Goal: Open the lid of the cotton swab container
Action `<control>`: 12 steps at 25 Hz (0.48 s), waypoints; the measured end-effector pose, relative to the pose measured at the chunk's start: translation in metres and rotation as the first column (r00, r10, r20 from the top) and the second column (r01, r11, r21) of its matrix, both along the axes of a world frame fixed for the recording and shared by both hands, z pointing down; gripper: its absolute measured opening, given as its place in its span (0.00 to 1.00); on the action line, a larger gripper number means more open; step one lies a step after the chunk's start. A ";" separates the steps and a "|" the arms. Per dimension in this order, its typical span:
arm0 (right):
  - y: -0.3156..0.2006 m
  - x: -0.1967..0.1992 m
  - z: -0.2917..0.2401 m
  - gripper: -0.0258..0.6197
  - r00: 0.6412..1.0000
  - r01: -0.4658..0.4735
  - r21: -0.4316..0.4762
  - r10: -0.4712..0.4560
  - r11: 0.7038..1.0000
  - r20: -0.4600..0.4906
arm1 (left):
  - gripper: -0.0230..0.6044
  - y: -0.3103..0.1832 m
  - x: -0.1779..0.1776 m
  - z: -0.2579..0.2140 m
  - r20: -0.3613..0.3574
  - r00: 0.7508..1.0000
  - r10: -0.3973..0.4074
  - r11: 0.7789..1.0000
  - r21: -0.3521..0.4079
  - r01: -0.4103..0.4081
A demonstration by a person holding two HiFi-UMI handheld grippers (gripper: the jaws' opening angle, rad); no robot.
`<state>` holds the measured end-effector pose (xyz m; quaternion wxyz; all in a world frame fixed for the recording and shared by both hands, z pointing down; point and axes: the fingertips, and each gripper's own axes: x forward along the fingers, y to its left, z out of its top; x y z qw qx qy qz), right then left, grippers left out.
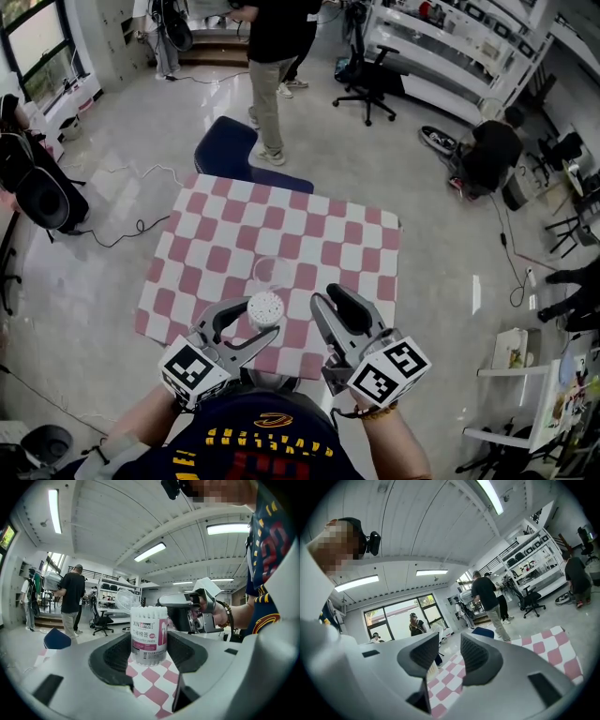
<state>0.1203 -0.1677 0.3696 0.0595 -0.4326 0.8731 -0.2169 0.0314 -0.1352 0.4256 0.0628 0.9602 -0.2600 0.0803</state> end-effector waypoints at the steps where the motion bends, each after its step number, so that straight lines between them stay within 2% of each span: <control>1: 0.002 -0.001 0.000 0.27 1.000 -0.004 0.005 0.004 1.000 -0.005 | 0.43 0.000 0.000 0.000 -0.003 1.000 -0.003 1.000 -0.004 0.003; 6: 0.013 -0.010 0.001 0.22 0.996 0.000 0.067 0.006 0.998 -0.091 | 0.43 -0.004 0.002 0.001 -0.016 1.000 -0.025 1.000 -0.016 0.025; 12: 0.022 -0.020 0.010 0.07 0.992 0.011 0.073 -0.002 0.997 -0.127 | 0.43 -0.007 0.001 0.003 -0.029 0.998 -0.057 0.998 -0.036 0.056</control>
